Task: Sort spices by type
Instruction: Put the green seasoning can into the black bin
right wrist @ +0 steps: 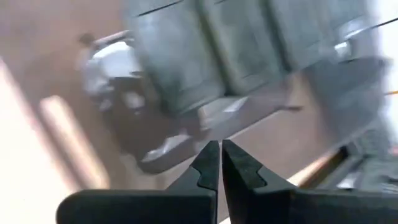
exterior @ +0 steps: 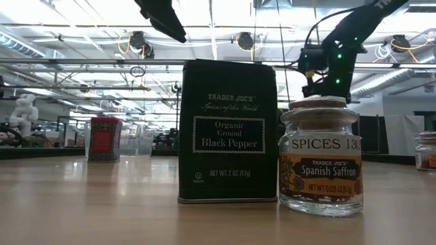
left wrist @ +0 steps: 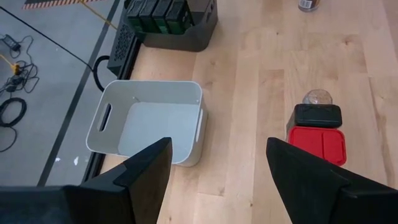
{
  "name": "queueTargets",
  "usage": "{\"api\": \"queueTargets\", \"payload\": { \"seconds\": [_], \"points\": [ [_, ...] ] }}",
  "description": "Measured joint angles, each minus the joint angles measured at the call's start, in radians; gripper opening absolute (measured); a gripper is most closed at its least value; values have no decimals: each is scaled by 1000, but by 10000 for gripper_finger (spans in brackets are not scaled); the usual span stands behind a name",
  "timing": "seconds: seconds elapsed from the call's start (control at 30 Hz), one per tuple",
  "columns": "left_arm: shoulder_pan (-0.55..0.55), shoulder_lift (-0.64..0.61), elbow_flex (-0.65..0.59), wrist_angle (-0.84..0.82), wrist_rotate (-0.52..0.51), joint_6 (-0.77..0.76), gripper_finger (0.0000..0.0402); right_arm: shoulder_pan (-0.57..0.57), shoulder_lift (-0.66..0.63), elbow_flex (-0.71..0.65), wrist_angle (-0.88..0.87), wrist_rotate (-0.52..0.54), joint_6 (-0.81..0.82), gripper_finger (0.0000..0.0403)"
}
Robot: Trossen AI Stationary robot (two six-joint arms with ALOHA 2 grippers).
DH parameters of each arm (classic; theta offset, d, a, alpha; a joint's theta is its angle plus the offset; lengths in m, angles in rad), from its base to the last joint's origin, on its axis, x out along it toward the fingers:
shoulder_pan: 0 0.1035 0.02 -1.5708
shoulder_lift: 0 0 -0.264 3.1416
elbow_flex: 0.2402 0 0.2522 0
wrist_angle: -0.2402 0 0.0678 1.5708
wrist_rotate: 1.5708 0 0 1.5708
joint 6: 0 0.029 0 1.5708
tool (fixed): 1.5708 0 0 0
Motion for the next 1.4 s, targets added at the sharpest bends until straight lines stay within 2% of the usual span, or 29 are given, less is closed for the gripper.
{"api": "queueTargets", "payload": {
  "seconds": [0.13, 0.43, 0.67, 0.97, 1.2, 1.4],
  "points": [
    [0, 0, 0, 2, 0, 1, 268, 0, -10, 0, -55, -72, 9, 0],
    [0, 0, 0, 1, 0, 0, 268, -18, -10, 0, -112, -69, 9, 0],
    [0, 0, 0, -7, 0, -2, 268, -44, -10, 0, -140, -16, 8, 0],
    [0, 0, 0, -7, 0, -8, 268, -73, -10, 0, -156, 1, 5, 0],
    [0, 0, 0, -7, 0, -7, 268, -68, -10, 0, -143, 14, -1, 0],
    [0, 0, 0, -7, 2, -8, 268, -50, -54, 22, -146, 65, -19, 0]
  ]
}}
